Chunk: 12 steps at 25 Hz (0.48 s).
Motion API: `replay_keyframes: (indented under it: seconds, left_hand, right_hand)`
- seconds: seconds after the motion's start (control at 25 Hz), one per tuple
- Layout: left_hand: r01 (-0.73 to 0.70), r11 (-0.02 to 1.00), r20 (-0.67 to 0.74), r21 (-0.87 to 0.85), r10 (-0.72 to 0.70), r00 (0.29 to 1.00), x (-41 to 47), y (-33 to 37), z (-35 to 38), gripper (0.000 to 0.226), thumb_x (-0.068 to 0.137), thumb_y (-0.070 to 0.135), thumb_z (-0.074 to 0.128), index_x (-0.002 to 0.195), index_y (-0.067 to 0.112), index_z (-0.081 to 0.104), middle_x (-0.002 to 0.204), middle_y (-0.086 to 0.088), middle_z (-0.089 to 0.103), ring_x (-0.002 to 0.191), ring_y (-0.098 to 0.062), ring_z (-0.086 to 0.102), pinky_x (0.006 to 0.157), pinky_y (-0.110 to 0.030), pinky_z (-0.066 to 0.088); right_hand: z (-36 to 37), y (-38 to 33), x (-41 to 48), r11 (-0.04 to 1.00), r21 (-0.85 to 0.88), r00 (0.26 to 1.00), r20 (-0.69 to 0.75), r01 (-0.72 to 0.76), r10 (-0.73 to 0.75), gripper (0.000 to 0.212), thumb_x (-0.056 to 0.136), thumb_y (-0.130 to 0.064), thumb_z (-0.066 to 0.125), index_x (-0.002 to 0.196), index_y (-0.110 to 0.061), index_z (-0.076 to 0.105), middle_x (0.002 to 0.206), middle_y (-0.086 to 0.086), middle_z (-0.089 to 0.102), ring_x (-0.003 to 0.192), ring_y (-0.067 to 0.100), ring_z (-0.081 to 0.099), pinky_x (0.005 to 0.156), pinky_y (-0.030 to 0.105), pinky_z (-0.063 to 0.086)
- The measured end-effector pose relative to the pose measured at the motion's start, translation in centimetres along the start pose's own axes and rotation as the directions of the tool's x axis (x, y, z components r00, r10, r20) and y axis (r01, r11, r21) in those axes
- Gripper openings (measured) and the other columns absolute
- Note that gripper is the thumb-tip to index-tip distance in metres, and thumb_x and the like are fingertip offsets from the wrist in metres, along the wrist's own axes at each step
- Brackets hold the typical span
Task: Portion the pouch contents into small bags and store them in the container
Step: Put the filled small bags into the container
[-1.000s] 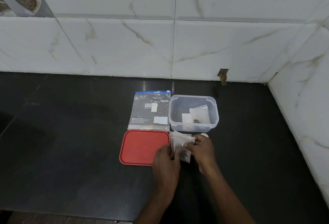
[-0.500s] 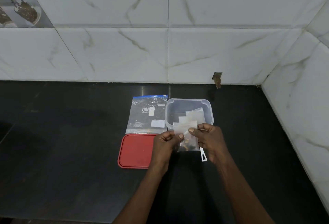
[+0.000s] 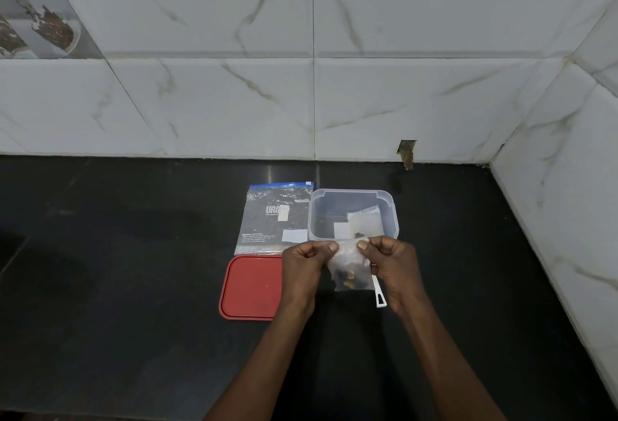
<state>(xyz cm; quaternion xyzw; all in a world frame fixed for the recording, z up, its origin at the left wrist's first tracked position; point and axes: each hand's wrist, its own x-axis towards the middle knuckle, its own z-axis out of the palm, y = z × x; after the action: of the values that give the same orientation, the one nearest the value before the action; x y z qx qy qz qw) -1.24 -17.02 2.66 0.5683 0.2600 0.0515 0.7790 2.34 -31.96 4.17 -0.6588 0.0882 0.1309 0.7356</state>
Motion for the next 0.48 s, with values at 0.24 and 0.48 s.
replay_keyframes:
  seconds: [0.24,0.48]
  left_hand:
    - [-0.009,0.994,-0.09,-0.106,0.0,0.996,0.5,0.9,0.8,0.012,0.086,0.006,0.075,0.092,-0.005,0.077,0.085,-0.021,0.076,0.076,-0.026,0.069,0.074,-0.04,0.058]
    - [-0.19,0.959,-0.205,0.211,0.233,0.951,1.2,0.5,-0.7,0.028,0.094,0.011,0.067,0.122,0.012,0.071,0.115,0.004,0.074,0.107,-0.006,0.068,0.085,-0.011,0.054]
  right_hand:
    - [0.6,0.3,-0.6,0.966,-0.229,0.991,0.084,0.118,-0.101,0.01,0.089,-0.003,0.064,0.084,-0.004,0.072,0.079,0.009,0.076,0.074,0.018,0.072,0.069,0.03,0.057]
    - [0.8,-1.6,7.0,0.913,-0.386,0.939,-0.243,0.134,-0.241,0.027,0.082,-0.019,0.065,0.074,0.006,0.059,0.076,0.028,0.065,0.06,0.037,0.061,0.057,0.036,0.048]
